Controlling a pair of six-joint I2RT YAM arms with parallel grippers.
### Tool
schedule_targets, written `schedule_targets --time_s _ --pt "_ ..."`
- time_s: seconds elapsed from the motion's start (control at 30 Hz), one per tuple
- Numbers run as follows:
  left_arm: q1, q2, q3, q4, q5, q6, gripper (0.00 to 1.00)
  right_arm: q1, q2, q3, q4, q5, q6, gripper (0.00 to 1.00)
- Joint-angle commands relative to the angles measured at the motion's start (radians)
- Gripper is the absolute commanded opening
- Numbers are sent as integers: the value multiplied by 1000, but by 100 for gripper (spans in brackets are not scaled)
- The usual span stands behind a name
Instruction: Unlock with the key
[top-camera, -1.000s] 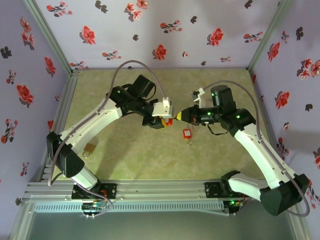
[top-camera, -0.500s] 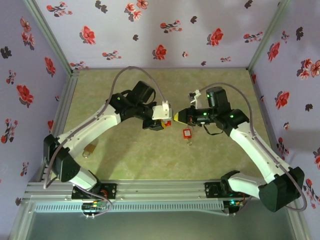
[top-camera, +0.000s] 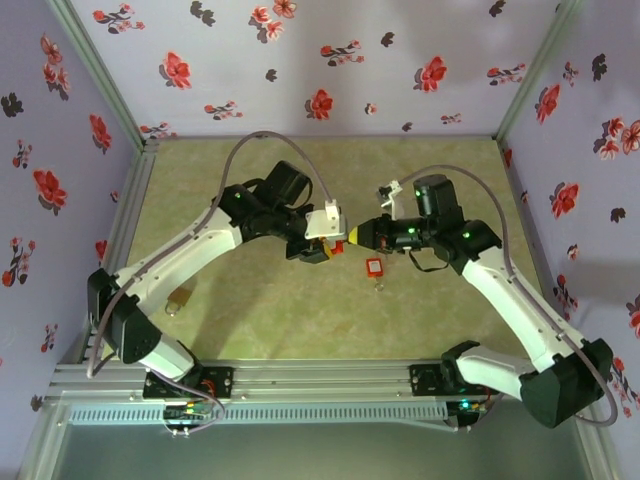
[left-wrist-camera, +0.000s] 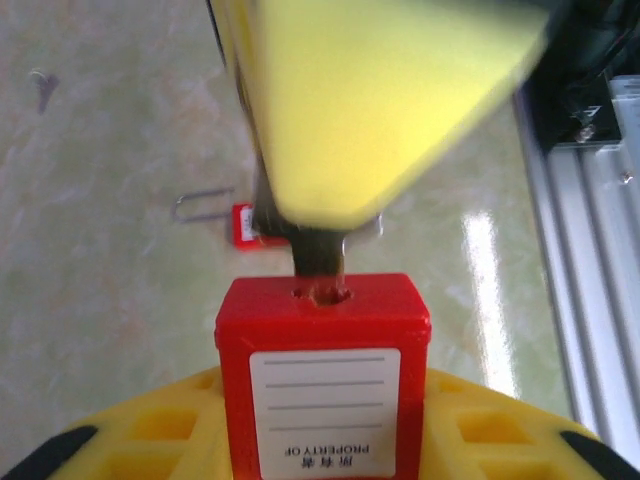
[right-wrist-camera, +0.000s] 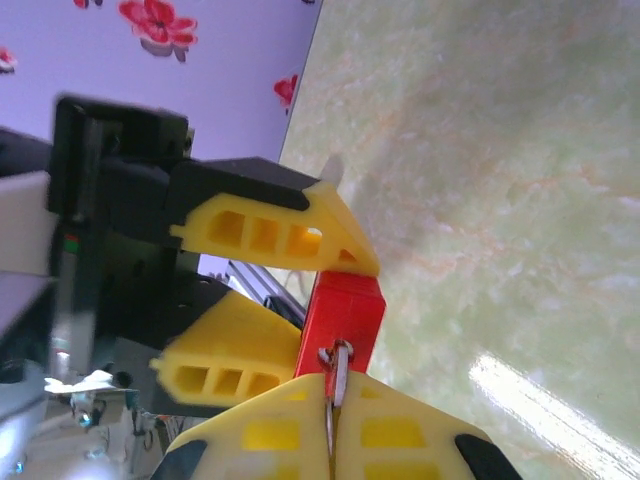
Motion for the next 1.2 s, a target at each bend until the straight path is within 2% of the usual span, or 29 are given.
schedule_targets --time_s 0.0,0.13,0.33,0.43,0.53,0.63,0.77,0.9,0.97,1.07,1.17 --pt "-71 13 136 257 315 -31 0 95 45 -52 -17 -44 -89 0" --pt "-80 22 155 281 327 -52 0 123 65 -60 12 -31 -83 0" --pt "-81 15 136 390 331 -110 0 125 70 -107 123 -40 10 0" --pt "-80 21 146 416 373 -136 0 125 49 -126 159 -28 19 0" --pt "-84 44 185 365 439 -128 0 125 31 -130 155 -21 -9 0" --pt "-112 64 228 228 443 -31 0 123 13 -139 144 -31 -57 0" --pt "-161 63 221 155 341 64 0 123 21 -161 176 -60 -39 0" --pt "-170 -10 90 360 176 62 0 120 41 -188 268 -87 62 0" --pt "-170 -43 21 432 111 86 0 110 34 -232 381 -112 149 0" --pt "-169 -47 24 378 111 128 0 100 10 -272 489 -135 218 0" --pt "-173 -49 34 341 142 132 0 91 3 -275 439 -137 199 0"
